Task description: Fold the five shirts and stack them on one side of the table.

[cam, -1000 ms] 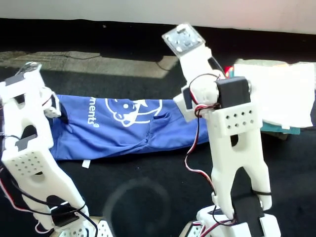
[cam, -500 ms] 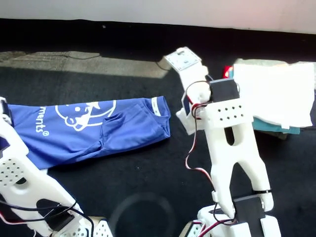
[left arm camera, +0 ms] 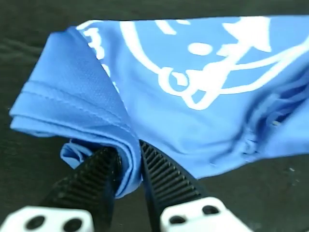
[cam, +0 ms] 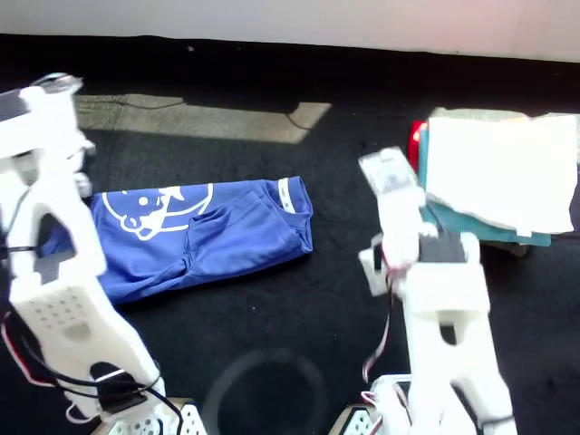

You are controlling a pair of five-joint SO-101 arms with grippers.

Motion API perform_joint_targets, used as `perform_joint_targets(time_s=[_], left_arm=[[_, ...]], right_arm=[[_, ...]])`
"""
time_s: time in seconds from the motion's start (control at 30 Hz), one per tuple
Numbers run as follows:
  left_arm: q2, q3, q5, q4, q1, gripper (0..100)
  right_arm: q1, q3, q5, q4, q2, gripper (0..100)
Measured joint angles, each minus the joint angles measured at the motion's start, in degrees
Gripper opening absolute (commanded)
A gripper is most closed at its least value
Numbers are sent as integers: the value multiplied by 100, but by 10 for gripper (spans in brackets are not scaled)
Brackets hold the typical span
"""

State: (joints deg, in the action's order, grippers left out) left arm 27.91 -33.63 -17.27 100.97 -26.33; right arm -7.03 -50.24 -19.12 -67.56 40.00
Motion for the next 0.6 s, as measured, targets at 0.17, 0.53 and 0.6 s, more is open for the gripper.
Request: perform_joint_targets(time_s=[0.17, 0.53, 0.6], left_arm=[[-826, 633, 466, 0, 1468, 9], [413, -712, 1327, -97, 3912, 9], [791, -1073, 1442, -97, 4000, 9]], right_arm=[[607, -1996, 0, 1143, 686, 12], [738, -3604, -484, 2541, 932, 12], [774, -3631, -484, 2593, 932, 12]])
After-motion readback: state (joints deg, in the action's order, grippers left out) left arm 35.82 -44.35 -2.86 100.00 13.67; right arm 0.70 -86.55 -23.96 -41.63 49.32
